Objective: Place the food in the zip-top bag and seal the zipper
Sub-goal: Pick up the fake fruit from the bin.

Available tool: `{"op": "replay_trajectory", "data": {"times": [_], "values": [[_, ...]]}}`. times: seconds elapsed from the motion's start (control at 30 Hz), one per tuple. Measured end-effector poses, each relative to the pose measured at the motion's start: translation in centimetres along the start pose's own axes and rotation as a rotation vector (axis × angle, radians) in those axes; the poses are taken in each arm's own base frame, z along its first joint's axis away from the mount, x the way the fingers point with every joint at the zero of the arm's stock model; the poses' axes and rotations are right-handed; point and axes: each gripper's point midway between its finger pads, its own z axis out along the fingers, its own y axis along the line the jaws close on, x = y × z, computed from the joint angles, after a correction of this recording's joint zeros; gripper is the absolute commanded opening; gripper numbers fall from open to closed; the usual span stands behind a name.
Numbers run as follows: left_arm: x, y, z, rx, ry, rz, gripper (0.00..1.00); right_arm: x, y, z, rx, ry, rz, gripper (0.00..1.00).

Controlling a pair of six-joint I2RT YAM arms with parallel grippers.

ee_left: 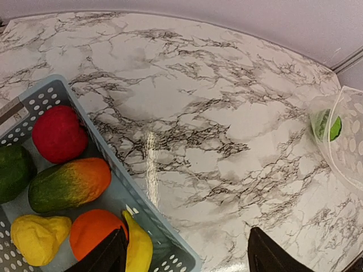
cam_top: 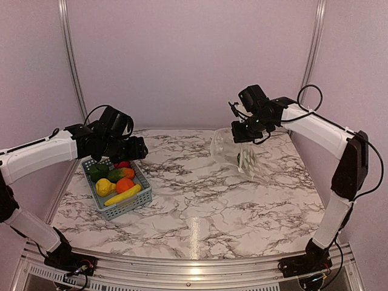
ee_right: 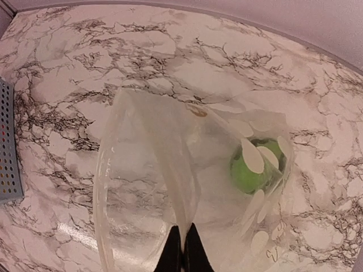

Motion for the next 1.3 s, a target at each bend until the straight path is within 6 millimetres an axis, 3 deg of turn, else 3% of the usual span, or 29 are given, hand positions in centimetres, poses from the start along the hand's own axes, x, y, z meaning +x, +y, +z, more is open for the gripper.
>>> {"op": "replay_trajectory", "data": {"times": [0.1, 0.3, 0.57, 0.73, 0.97, 1.07, 1.13, 1.3], "values": [[2.7, 2.0, 0.5, -0.057, 0.085, 0.020, 0.76, 1.5, 0.5, 0.8, -0.013, 0.040, -0.020, 0.00], [5.7, 4.3, 0.2, -0.104, 0.184, 0.027, 0.76, 1.8, 2.4, 0.7, -0.061, 0.042, -0.045, 0.00], [7.1, 8.0, 0.8, -0.166, 0.266, -0.047, 0.74, 1.9, 3.2, 0.6, -0.092, 0.046, -0.052, 0.00], [7.7, 9.7, 2.3, -0.206, 0.316, -0.100, 0.75, 2.0, 3.3, 0.6, -0.098, 0.048, -0.053, 0.00], [10.3, 10.7, 5.6, -0.264, 0.435, -0.166, 0.74, 2.2, 3.7, 0.7, -0.118, 0.055, -0.056, 0.00], [10.5, 10.6, 6.2, -0.273, 0.446, -0.196, 0.67, 2.6, 3.8, 0.9, -0.129, 0.065, -0.056, 0.00], [10.2, 10.3, 6.3, -0.266, 0.439, -0.221, 0.56, 3.0, 3.8, 0.9, -0.131, 0.071, -0.055, 0.00], [9.8, 10.2, 6.1, -0.270, 0.434, -0.225, 0.49, 3.2, 3.7, 0.4, -0.133, 0.064, -0.051, 0.00]]}}
